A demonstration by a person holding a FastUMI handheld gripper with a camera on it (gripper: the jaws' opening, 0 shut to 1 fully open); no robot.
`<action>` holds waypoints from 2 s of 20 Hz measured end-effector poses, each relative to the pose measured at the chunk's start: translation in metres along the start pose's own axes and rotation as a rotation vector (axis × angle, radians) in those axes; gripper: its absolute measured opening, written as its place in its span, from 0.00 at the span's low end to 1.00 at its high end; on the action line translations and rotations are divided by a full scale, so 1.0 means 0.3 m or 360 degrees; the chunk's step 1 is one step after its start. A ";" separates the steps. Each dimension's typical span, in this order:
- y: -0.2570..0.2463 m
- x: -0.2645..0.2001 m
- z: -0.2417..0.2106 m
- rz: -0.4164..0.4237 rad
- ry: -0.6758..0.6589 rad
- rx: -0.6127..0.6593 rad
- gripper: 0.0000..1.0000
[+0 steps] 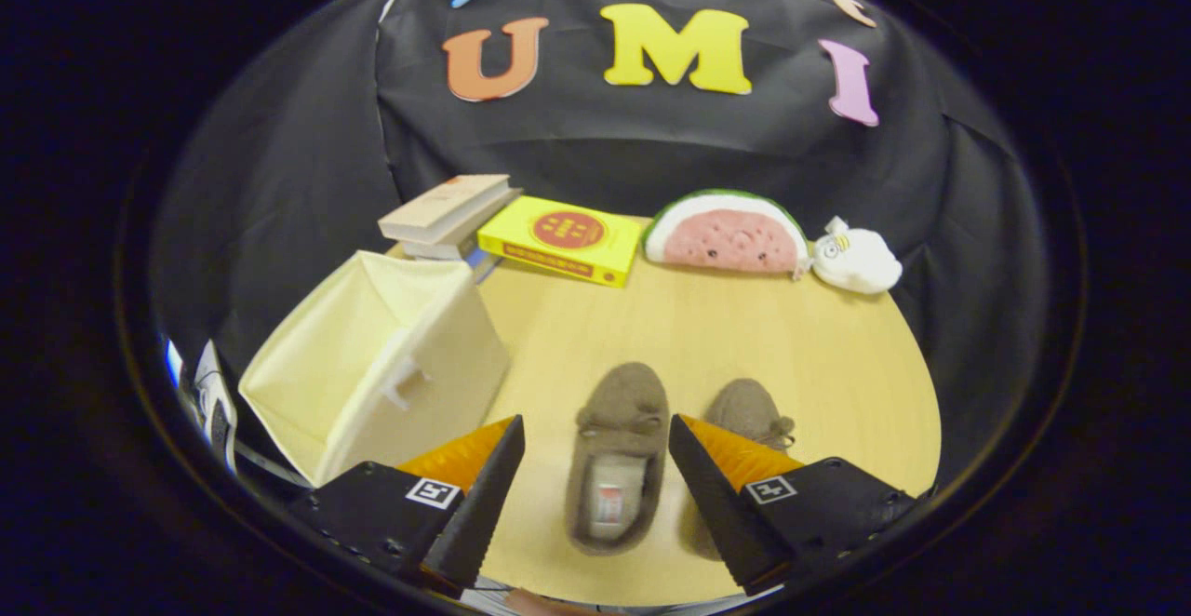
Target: Open the storage box then place both shoes into the box .Put the left shoe in first, then the right shoe, with the right side of both shoes facing outward in a uniform manner.
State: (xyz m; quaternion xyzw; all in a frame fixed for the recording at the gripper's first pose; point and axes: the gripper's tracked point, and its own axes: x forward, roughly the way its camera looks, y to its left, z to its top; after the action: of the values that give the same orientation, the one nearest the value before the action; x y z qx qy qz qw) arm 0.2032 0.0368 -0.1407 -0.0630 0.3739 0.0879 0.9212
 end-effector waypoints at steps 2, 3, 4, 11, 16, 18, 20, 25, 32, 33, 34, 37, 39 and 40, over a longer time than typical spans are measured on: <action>-0.081 0.037 -0.071 -0.0048 0.0075 0.0000 0.94; -0.097 0.061 -0.100 -0.0042 0.0108 -0.0009 0.94; -0.115 0.086 -0.130 -0.0047 0.0151 -0.0006 0.94; -0.107 0.217 -0.242 0.0034 0.0451 0.0017 0.54; -0.067 0.236 -0.262 0.0094 0.0596 0.0157 0.11; -0.074 0.227 -0.259 0.0091 0.0601 0.0219 0.11; -0.069 0.220 -0.248 0.0115 0.0600 0.0286 0.00; -0.081 0.092 -0.165 0.0145 0.0529 0.0419 0.00; 0.060 -0.239 0.116 0.0190 0.0280 0.0449 0.00; 0.113 -0.277 0.147 0.0249 0.0272 0.0470 0.00; 0.169 -0.307 0.182 0.0306 0.0267 0.0481 0.00; 0.312 -0.345 0.253 0.0370 0.0232 0.0457 0.00; 0.425 -0.329 0.265 0.0375 0.0225 0.0418 0.00; 0.487 -0.315 0.266 0.0383 0.0234 0.0401 0.00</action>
State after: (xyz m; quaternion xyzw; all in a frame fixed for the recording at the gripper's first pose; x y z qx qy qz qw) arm 0.1601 0.1831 -0.0250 0.0918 0.4532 0.1450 0.8748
